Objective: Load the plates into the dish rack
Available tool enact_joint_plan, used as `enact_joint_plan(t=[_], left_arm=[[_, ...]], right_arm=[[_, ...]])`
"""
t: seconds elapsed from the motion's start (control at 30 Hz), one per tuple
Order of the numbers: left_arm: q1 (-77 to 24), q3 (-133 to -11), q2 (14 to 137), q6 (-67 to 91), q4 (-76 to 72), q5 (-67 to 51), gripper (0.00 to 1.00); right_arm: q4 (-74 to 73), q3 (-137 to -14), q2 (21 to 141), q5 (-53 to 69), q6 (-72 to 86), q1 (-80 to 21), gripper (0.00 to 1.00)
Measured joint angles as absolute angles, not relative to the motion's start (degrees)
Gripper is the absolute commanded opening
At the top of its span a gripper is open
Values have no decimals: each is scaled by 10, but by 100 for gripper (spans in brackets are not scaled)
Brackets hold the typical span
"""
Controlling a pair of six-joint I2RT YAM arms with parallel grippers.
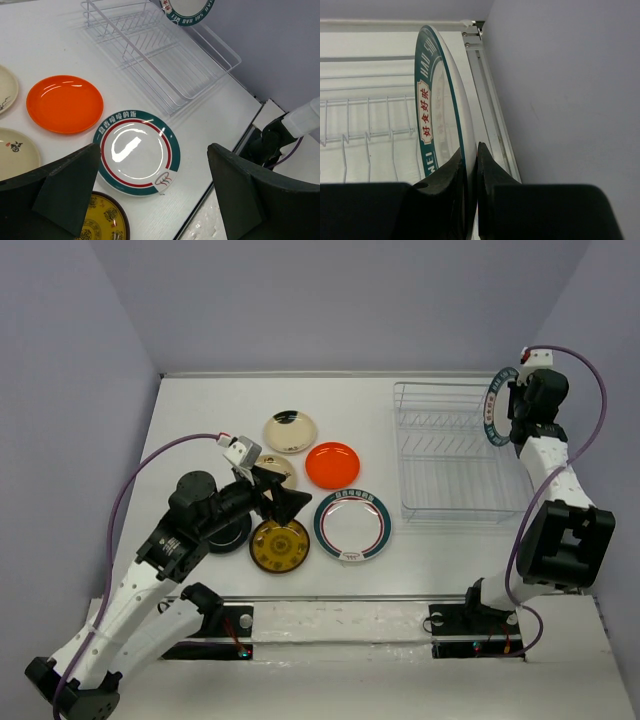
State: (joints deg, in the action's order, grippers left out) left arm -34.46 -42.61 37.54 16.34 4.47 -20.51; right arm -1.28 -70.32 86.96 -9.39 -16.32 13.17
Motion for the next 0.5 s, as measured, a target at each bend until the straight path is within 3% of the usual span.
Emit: enact_joint_plan(t=[0.13, 0.23, 0.27, 0.37, 0.5], left_arm=[[-345, -426, 375, 163, 45, -205, 99], [-345, -426, 375, 164, 45, -203, 99], [-345, -426, 375, 163, 45, -203, 99], [-345, -426, 376, 163, 45, -201, 99], [-344, -426, 379, 163, 46, -193, 99]], right_arm=[[-11, -697, 875, -83, -161, 132, 10], [-13, -684, 881, -79, -155, 132, 24], [-15, -682, 884, -78, -151, 132, 24], [-16, -677, 893, -77, -141, 132, 54], [-16, -678, 896, -83, -122, 132, 77]])
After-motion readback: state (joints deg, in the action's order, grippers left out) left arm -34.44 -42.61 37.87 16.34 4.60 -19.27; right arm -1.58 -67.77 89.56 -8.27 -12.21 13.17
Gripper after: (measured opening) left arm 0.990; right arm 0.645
